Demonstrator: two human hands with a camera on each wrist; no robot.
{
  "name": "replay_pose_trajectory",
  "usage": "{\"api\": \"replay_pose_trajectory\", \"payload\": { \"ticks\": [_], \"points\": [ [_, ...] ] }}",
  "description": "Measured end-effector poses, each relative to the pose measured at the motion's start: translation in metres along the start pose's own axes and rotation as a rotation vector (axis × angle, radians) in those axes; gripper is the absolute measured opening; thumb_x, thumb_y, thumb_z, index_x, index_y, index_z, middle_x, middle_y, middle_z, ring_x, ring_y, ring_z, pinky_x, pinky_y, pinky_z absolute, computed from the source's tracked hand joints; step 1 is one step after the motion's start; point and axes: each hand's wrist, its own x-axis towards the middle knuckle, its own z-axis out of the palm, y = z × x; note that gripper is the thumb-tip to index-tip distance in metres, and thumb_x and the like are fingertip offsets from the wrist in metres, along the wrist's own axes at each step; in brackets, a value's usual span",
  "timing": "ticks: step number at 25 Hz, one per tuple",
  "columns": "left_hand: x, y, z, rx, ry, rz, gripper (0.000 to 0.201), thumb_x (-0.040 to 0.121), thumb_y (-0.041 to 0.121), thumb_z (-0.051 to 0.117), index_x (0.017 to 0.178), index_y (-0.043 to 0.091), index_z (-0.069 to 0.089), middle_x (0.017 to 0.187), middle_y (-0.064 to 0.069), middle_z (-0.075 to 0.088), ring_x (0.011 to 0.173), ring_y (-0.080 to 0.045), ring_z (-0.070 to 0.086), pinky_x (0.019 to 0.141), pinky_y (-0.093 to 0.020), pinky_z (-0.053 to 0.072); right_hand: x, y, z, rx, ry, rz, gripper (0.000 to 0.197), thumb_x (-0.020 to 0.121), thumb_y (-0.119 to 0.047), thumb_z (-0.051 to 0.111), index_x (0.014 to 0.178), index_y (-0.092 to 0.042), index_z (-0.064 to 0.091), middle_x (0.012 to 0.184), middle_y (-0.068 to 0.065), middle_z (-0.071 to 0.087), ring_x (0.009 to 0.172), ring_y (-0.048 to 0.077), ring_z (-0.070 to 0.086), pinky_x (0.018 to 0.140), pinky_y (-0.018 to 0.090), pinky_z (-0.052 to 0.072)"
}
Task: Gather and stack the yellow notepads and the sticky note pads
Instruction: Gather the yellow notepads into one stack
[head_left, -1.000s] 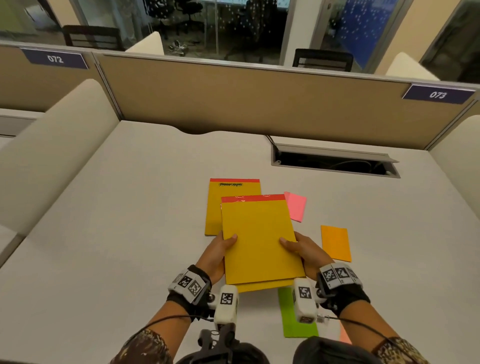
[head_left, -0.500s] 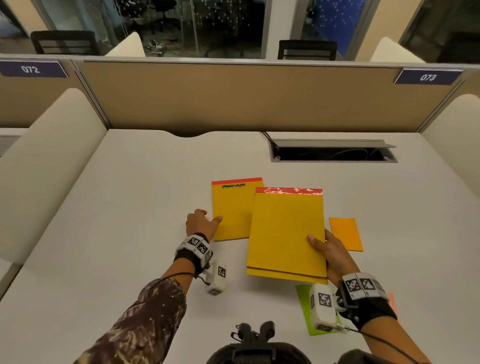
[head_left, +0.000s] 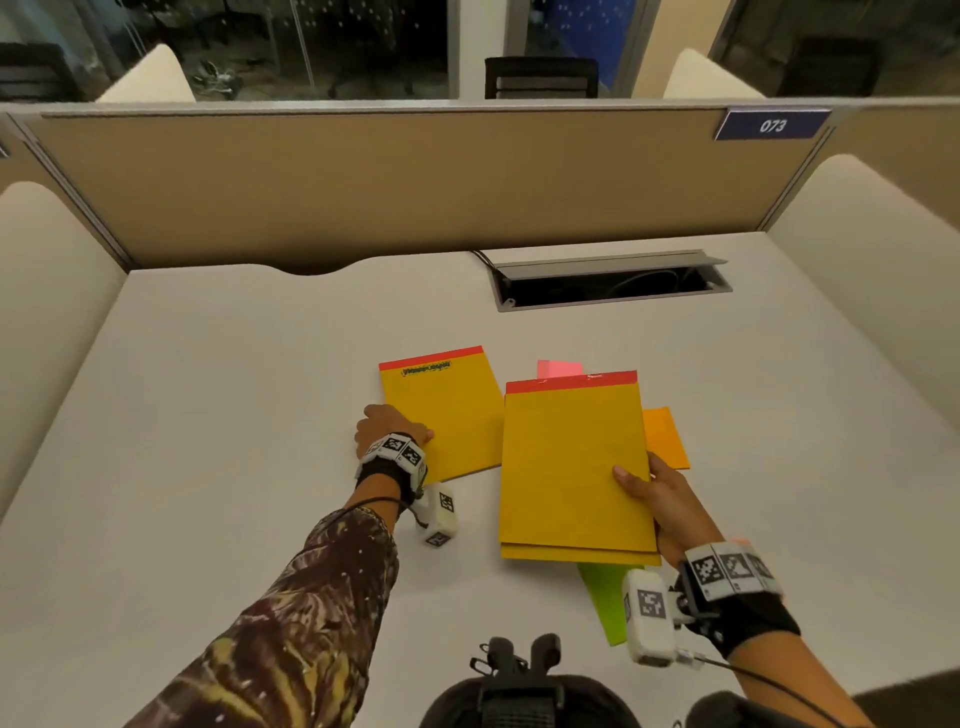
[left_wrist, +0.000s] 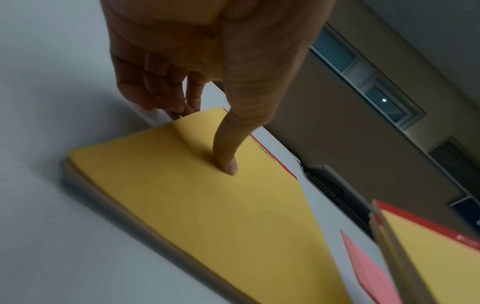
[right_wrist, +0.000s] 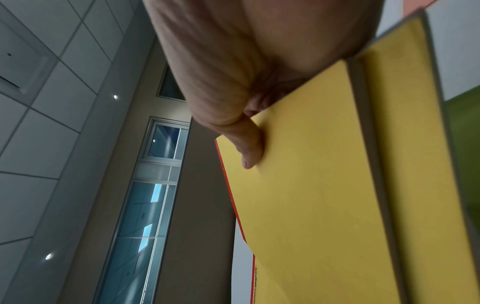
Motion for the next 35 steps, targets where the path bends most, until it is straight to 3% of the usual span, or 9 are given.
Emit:
{"api": "replay_pose_trajectory", "payload": {
  "ticks": [6, 10, 14, 17, 20, 23, 29, 32, 35],
  "points": [
    [-0.006, -0.021, 0.002, -0.217, -0.089, 0.044, 0.052, 0.077, 0.025, 0.069, 0.121, 0.005, 0.051, 0.126, -0.019, 0.058, 0.112, -0.039, 0.056, 0.096, -0.044, 0.047, 0.0, 0.004, 0.008, -0.003, -0.009, 0.009, 0.056, 0.088, -0.022, 0.06, 0.14, -0.02, 0.041, 0.135, 0.013, 0.054, 0.115, 0.038, 0.055, 0.096, 0.057, 0.046],
    [-0.021, -0.044, -0.007, -0.532, -0.194, 0.119, 0.048, 0.086, 0.01, 0.057, 0.132, 0.006, 0.044, 0.136, -0.021, 0.051, 0.12, -0.04, 0.051, 0.103, -0.05, 0.041, 0.003, 0.004, 0.018, 0.006, -0.04, 0.015, 0.056, 0.087, -0.023, 0.061, 0.14, -0.02, 0.041, 0.136, 0.013, 0.054, 0.116, 0.038, 0.055, 0.098, 0.059, 0.044],
    [-0.056, -0.07, -0.027, -0.827, -0.463, 0.14, 0.051, 0.093, 0.008, 0.047, 0.141, 0.014, 0.03, 0.14, -0.015, 0.045, 0.127, -0.04, 0.045, 0.099, -0.053, 0.041, 0.003, -0.001, 0.038, 0.019, -0.112, 0.009, 0.053, 0.09, -0.022, 0.058, 0.14, -0.017, 0.04, 0.136, 0.014, 0.054, 0.117, 0.038, 0.054, 0.099, 0.058, 0.044],
    [-0.073, -0.088, -0.036, -0.89, -0.587, 0.19, 0.053, 0.094, 0.009, 0.044, 0.143, 0.018, 0.025, 0.141, -0.013, 0.044, 0.128, -0.039, 0.044, 0.097, -0.054, 0.042, 0.001, -0.004, 0.056, 0.007, -0.192, -0.001, 0.053, 0.09, -0.024, 0.056, 0.14, -0.019, 0.039, 0.137, 0.012, 0.053, 0.118, 0.037, 0.055, 0.101, 0.058, 0.043],
    [-0.085, -0.099, -0.038, -0.93, -0.671, 0.202, 0.051, 0.094, 0.01, 0.044, 0.141, 0.022, 0.028, 0.138, -0.011, 0.049, 0.12, -0.034, 0.053, 0.088, -0.049, 0.051, -0.004, -0.005, 0.072, -0.011, -0.275, -0.003, 0.051, 0.092, -0.023, 0.054, 0.14, -0.019, 0.039, 0.135, 0.011, 0.055, 0.117, 0.035, 0.056, 0.099, 0.056, 0.045],
    [-0.098, -0.104, -0.037, -1.008, -0.739, 0.204, 0.041, 0.092, 0.011, 0.047, 0.129, 0.03, 0.042, 0.121, -0.002, 0.064, 0.103, -0.024, 0.067, 0.075, -0.041, 0.058, -0.008, -0.001, 0.084, -0.024, -0.338, 0.01, 0.05, 0.093, -0.021, 0.052, 0.141, -0.015, 0.038, 0.136, 0.012, 0.054, 0.117, 0.035, 0.056, 0.1, 0.056, 0.044],
    [-0.113, -0.113, -0.031, -1.204, -0.742, 0.053, 0.036, 0.097, 0.025, 0.032, 0.126, 0.022, 0.054, 0.117, -0.009, 0.068, 0.106, -0.031, 0.064, 0.089, -0.05, 0.052, -0.02, 0.007, 0.099, -0.017, -0.396, 0.012, 0.047, 0.095, -0.021, 0.048, 0.14, -0.017, 0.036, 0.128, 0.007, 0.055, 0.105, 0.026, 0.059, 0.091, 0.046, 0.049],
    [-0.12, -0.114, -0.035, -1.215, -0.773, 0.023, 0.049, 0.094, 0.035, 0.032, 0.135, 0.013, 0.047, 0.126, -0.015, 0.061, 0.108, -0.034, 0.06, 0.094, -0.05, 0.047, -0.024, 0.011, 0.1, -0.025, -0.409, -0.009, 0.049, 0.094, -0.021, 0.049, 0.141, -0.02, 0.034, 0.135, 0.008, 0.053, 0.112, 0.029, 0.057, 0.094, 0.049, 0.048],
    [-0.126, -0.107, -0.036, -1.11, -0.707, 0.11, 0.046, 0.097, 0.036, 0.033, 0.139, 0.019, 0.037, 0.137, -0.011, 0.052, 0.118, -0.031, 0.055, 0.093, -0.045, 0.049, -0.023, 0.014, 0.096, -0.053, -0.426, -0.036, 0.056, 0.093, -0.02, 0.052, 0.143, -0.027, 0.028, 0.137, 0.005, 0.05, 0.12, 0.032, 0.054, 0.098, 0.053, 0.046]
  ]
}}
